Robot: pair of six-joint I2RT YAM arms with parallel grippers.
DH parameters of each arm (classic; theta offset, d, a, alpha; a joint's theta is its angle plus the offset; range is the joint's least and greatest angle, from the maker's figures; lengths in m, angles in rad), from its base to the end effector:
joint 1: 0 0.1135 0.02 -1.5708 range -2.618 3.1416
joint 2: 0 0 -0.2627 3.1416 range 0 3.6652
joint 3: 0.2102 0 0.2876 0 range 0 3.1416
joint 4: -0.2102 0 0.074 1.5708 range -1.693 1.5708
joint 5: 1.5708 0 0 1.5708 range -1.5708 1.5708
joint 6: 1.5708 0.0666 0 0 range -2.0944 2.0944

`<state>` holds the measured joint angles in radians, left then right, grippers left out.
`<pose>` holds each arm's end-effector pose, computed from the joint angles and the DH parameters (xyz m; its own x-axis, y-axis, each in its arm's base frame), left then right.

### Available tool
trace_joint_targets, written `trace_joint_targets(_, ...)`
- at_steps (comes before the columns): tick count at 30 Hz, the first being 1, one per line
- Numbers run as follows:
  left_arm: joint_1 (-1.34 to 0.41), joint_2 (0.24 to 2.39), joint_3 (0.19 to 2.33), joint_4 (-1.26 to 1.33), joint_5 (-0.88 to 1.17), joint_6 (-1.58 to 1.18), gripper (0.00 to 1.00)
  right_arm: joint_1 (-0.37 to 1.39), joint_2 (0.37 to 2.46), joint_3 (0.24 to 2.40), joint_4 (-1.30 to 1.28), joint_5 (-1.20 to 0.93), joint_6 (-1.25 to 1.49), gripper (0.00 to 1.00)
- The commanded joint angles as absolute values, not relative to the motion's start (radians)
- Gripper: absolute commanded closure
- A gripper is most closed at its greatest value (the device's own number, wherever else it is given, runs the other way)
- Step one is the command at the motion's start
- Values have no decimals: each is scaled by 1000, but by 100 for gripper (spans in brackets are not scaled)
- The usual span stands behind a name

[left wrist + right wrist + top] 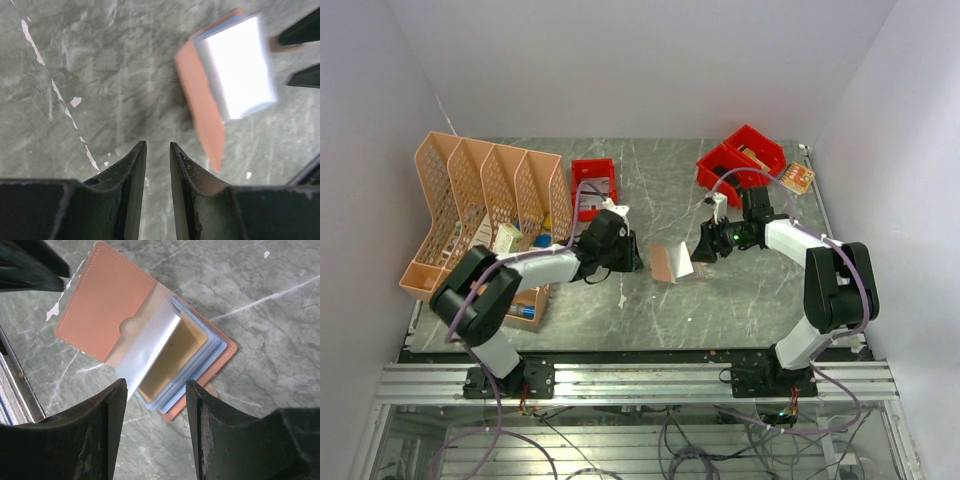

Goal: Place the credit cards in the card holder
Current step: Open the card holder at the center of the board.

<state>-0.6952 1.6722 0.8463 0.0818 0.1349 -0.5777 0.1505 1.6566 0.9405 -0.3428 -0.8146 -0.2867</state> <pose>0.2894 -0.2531 0.1139 -0.8238 -0.0175 -0.5666 0.3113 0.8213 -0.4781 0.3415 0.1008 0.1315 -0.6981 -0.3021 -0.6492 -0.6803 0.5625 0.4698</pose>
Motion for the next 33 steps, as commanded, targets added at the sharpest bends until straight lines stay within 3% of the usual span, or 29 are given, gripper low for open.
trace_joint_targets(1, -683, 1522, 839, 101, 145, -593, 63, 174, 1678, 950, -320, -760, -240, 50)
trace_joint_targets(8, -681, 1449, 871, 198, 315, -659, 62, 208, 1709, 963, -322, -713, -223, 52)
trace_joint_targets(11, -698, 1505, 871, 299, 362, -720, 69, 209, 1704, 958, -310, -692, -209, 52)
trace_joint_targets(22, -754, 1831, 1013, 207, 329, -639, 85, 207, 1720, 957, -302, -732, -188, 50)
trace_joint_targets(33, -753, 1886, 918, 194, 264, -630, 89, 206, 1764, 964, -303, -779, -156, 48)
